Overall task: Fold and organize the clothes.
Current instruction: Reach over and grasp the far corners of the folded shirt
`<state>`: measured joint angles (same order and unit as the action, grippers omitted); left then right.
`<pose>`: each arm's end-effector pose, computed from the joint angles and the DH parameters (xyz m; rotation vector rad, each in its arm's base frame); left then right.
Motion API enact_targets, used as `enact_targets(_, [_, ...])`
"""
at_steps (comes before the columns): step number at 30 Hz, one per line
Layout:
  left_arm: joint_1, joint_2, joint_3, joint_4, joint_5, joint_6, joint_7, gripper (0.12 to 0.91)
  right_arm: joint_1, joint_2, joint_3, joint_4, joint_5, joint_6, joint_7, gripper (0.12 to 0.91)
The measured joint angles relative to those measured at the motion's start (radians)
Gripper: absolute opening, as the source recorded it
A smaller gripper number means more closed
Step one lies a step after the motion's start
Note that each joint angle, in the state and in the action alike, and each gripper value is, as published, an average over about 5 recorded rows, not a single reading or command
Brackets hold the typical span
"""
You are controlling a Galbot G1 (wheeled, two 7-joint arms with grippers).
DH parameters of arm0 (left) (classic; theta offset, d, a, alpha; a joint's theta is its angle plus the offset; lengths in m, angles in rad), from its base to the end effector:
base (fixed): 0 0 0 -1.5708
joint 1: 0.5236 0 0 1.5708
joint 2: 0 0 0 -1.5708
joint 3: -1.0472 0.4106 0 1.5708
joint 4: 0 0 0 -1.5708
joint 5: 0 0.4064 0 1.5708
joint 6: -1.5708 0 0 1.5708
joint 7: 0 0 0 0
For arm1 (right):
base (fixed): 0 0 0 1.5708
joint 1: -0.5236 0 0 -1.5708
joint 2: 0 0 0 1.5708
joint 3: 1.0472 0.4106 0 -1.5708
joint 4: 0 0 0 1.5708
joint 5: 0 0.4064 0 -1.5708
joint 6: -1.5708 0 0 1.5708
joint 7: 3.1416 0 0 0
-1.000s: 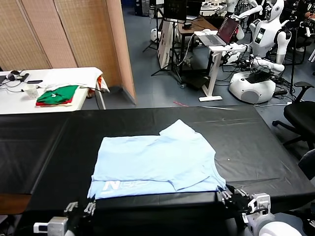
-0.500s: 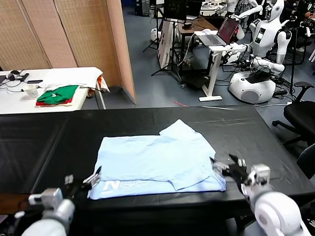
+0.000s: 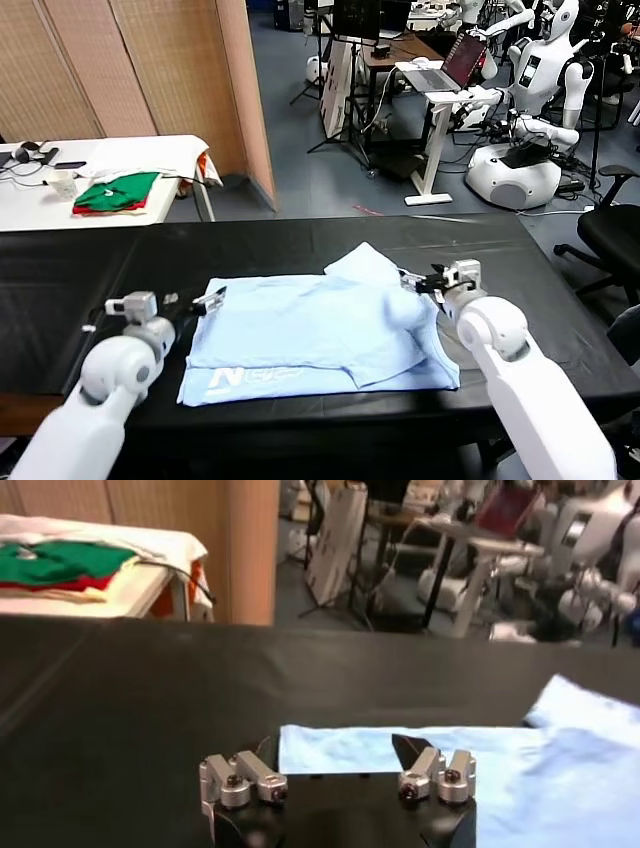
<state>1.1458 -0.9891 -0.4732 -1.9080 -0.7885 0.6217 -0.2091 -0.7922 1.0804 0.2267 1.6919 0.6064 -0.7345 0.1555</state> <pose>0.3574 0.1356 -0.2779 -0.1305 -2.6417 0.1219 0.4678 -0.0661 -0.2651 0.2588 -2.6071 0.0990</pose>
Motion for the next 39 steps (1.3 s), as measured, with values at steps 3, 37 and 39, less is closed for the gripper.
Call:
enact_targets(3, [-0.085,0.019,0.054,0.081,-0.011,0.014,0.001,0.907,0.054,0.017,-0.04,-0.074,-0.024,0.011,-0.022,0.907])
enact_targets(37, [-0.295,0.036,0.194,0.336,-0.047,0.053,0.028,0.375,0.27,0.097,-0.201,-0.403,-0.075,0.032,-0.125,0.219])
enact_targets(39, [-0.299,0.034,0.195,0.342,-0.046,0.05,0.03,0.295,0.271,0.096,-0.202,-0.405,-0.075,0.032,-0.124,0.197])
